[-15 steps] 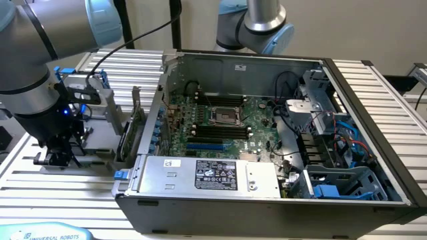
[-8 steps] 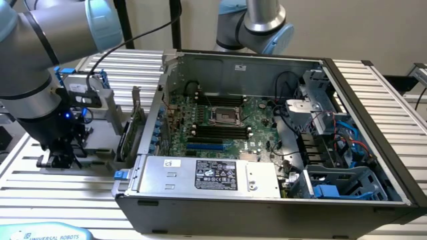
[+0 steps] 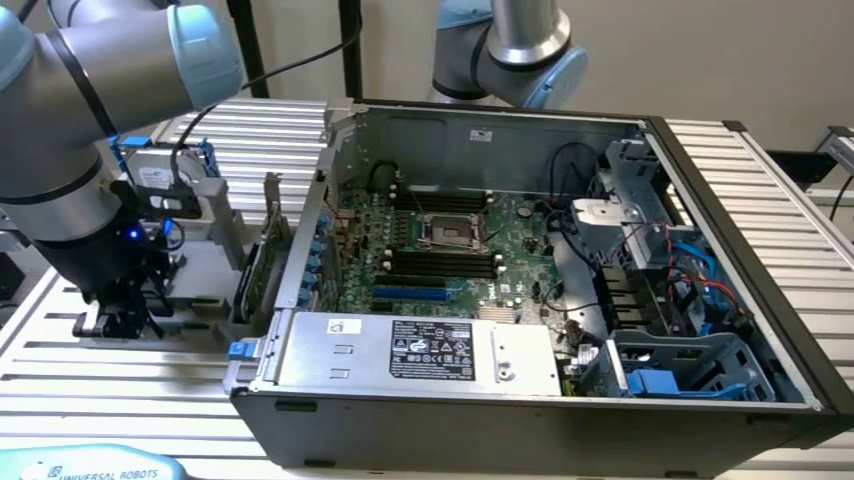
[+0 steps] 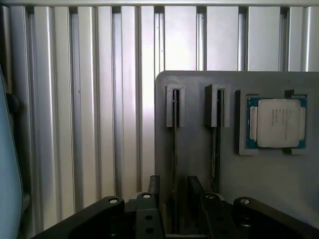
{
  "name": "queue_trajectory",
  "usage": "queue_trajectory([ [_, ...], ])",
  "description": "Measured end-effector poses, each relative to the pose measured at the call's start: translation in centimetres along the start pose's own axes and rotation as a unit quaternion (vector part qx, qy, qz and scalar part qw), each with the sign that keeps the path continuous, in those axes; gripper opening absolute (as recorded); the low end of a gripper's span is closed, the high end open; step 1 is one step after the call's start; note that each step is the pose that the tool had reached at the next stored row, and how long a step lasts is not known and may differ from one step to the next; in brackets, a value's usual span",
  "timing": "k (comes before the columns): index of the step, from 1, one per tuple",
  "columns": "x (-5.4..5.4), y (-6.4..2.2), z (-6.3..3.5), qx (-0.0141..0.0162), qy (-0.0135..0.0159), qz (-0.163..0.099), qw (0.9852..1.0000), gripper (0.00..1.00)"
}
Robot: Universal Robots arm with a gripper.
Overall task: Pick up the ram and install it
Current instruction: 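Pick up the ram and move it above insertion slot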
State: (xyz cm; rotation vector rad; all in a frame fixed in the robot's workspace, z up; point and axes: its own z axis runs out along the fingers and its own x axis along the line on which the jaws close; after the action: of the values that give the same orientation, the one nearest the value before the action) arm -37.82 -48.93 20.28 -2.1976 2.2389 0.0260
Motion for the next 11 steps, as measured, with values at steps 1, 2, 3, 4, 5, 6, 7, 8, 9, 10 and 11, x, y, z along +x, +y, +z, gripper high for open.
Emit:
queue_trajectory([
  [1,-0.02,0.03,0.04,0.0000,-0.0003,0.000,1.0000,0.36],
  [2,-0.03,0.07,0.09,0.0000,-0.0006,0.000,1.0000,0.36],
  [3,-0.04,0.10,0.12,0.0000,-0.0008,0.000,1.0000,0.36],
  [4,-0.05,0.13,0.16,-0.0001,-0.0010,0.000,1.0000,0.36],
  [5,-0.06,0.16,0.21,-0.0001,-0.0012,0.000,1.0000,0.36],
  [6,-0.07,0.17,0.26,-0.0001,-0.0014,-0.001,1.0000,0.36],
  [7,-0.07,0.19,0.33,-0.0002,-0.0016,-0.001,1.0000,0.36],
  [8,-0.08,0.19,0.40,-0.0003,-0.0019,-0.001,1.0000,0.36],
  [9,-0.08,0.20,0.46,-0.0005,-0.0023,-0.001,1.0000,0.36],
  [10,-0.08,0.20,0.51,-0.0009,-0.0028,-0.001,1.0000,0.36],
  [11,-0.08,0.20,0.56,-0.0014,-0.0035,-0.001,1.0000,0.36],
])
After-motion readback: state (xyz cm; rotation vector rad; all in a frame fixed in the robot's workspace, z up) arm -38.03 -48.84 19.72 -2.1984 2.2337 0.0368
